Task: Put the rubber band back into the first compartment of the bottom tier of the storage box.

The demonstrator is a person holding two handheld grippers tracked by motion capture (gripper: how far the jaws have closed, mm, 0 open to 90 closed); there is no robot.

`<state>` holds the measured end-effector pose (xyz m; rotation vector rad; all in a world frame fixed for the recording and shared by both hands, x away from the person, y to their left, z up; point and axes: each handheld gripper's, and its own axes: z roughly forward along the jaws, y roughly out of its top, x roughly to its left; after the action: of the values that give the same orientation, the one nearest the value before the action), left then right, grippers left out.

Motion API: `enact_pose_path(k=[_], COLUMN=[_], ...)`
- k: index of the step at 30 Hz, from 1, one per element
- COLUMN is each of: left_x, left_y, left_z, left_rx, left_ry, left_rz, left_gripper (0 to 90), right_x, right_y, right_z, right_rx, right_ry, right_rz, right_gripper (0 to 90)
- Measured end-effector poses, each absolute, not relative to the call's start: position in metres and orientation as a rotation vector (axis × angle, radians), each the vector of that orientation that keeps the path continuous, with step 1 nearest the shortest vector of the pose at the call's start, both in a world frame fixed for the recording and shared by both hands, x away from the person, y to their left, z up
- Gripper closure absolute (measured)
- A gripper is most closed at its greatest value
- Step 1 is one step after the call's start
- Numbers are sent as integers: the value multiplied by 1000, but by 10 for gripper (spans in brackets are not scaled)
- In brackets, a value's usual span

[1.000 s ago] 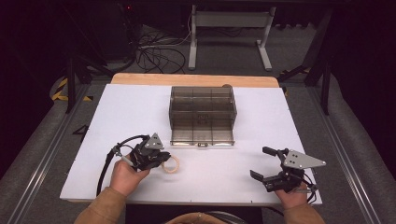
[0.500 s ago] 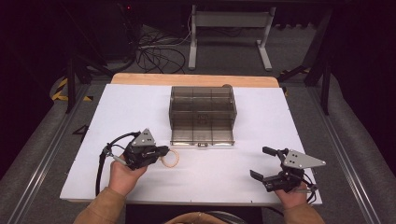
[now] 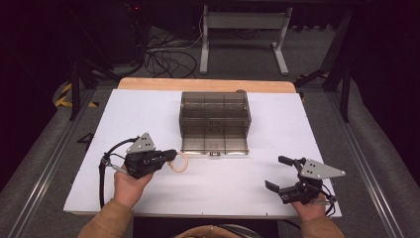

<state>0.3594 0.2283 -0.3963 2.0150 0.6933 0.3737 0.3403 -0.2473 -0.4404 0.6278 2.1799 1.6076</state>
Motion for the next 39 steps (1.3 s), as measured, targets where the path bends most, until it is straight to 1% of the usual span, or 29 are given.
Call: enact_pose_path(k=[10,17,19,22,39], left_x=[359,358,358,358,377], left_y=[234,234,232,229,216], left_z=[-395,-393,-392,-389,-376], left_rx=[1959,1947,1945,1931,1899], left_ry=[698,675,673,689,711], left_rz=[355,371,396,394,405], left_gripper=[852,849,849,849,847], right_x=[340,340,340,339,339], right_y=[-247,-247,-247,-247,-248], right_z=[-441,-440,-440,-440,-440], right_rx=[627,628,629,630,633], right_ry=[2181,2180,2180,2182,2179], right_rz=[1605,1606,1606,1606,1605], right_gripper=[44,44,44,43,43])
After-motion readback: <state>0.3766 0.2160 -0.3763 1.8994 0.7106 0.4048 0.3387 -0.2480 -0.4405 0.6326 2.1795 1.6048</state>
